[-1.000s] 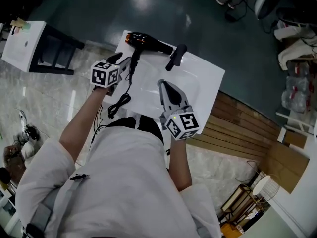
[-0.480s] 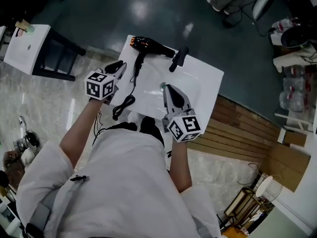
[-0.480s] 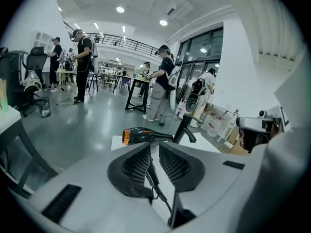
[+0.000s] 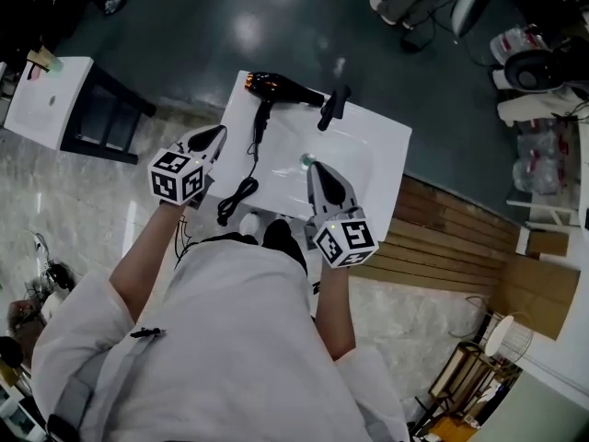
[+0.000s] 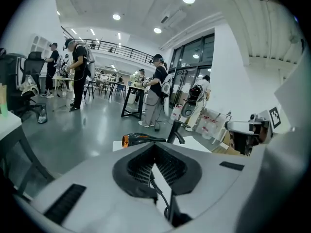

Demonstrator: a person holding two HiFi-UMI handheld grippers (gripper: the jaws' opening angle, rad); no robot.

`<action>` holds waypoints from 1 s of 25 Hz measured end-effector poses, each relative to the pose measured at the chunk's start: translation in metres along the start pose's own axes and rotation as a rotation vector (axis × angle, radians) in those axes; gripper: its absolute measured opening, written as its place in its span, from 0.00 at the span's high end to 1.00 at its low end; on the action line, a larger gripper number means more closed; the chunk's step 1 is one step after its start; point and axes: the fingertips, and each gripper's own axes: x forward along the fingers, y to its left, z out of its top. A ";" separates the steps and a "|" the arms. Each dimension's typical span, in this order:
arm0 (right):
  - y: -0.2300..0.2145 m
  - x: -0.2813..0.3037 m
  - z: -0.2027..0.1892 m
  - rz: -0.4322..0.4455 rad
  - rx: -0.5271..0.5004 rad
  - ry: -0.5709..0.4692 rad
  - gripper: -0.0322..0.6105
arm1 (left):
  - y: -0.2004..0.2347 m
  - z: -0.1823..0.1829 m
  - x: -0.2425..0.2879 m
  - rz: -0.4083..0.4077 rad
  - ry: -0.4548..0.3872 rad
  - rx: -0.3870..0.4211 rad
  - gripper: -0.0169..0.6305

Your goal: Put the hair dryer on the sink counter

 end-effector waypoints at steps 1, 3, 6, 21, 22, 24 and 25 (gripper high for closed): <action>0.003 -0.002 -0.001 -0.007 -0.001 -0.004 0.94 | -0.001 0.000 -0.005 -0.006 -0.005 0.003 0.97; 0.009 -0.007 -0.002 -0.021 -0.005 -0.012 0.94 | -0.003 0.000 -0.015 -0.018 -0.017 0.010 0.97; 0.016 -0.015 -0.004 -0.042 -0.011 -0.021 0.94 | -0.006 -0.001 -0.027 -0.037 -0.023 0.030 0.97; 0.025 -0.043 -0.005 -0.093 -0.033 -0.049 0.94 | -0.036 -0.002 -0.055 -0.106 -0.091 0.081 0.97; 0.025 -0.043 -0.003 -0.086 -0.035 -0.050 0.94 | -0.040 0.000 -0.055 -0.109 -0.097 0.082 0.97; 0.027 -0.042 0.000 -0.066 -0.040 -0.052 0.94 | -0.046 0.005 -0.056 -0.111 -0.112 0.087 0.97; 0.028 -0.042 0.001 -0.054 -0.045 -0.052 0.94 | -0.050 0.008 -0.057 -0.111 -0.121 0.090 0.97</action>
